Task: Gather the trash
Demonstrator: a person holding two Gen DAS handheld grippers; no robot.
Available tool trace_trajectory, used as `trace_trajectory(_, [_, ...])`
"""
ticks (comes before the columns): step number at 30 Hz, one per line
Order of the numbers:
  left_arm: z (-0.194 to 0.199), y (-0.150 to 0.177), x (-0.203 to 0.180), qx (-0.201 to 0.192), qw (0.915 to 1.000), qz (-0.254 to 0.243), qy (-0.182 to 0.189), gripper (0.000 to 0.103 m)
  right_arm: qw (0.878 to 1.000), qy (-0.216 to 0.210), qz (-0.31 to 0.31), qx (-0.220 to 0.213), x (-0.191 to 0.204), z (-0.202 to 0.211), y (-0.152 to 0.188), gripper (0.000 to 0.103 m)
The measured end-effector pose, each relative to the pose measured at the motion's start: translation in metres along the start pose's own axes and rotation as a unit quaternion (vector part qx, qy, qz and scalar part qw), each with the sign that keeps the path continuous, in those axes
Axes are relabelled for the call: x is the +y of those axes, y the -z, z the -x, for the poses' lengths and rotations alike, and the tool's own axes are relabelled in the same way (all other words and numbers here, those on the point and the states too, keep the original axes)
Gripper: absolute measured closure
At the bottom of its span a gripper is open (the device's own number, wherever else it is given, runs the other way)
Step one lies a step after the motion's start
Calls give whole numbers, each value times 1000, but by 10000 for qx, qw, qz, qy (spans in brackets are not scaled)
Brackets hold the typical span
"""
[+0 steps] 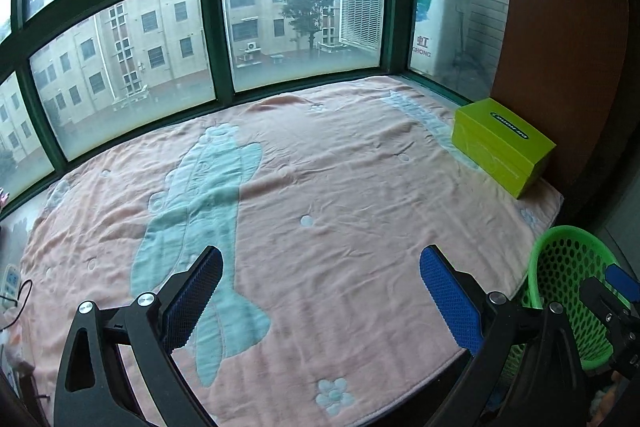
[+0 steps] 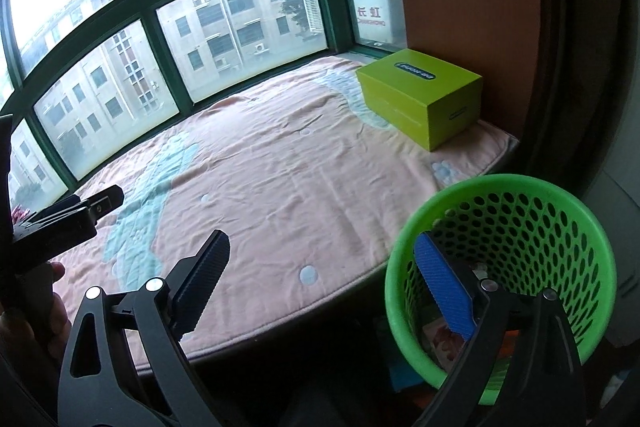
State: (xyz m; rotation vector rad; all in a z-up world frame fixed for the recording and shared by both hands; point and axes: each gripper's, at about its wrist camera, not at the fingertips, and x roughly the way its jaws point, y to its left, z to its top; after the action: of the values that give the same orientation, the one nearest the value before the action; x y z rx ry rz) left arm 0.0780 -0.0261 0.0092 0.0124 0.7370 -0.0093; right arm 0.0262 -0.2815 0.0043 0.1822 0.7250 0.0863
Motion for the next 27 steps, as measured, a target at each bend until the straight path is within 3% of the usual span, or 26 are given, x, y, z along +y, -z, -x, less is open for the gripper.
trace_trajectory(27, [12, 7, 4, -108, 9999, 49, 21, 7, 9998, 74, 167, -114, 8, 4, 3, 8])
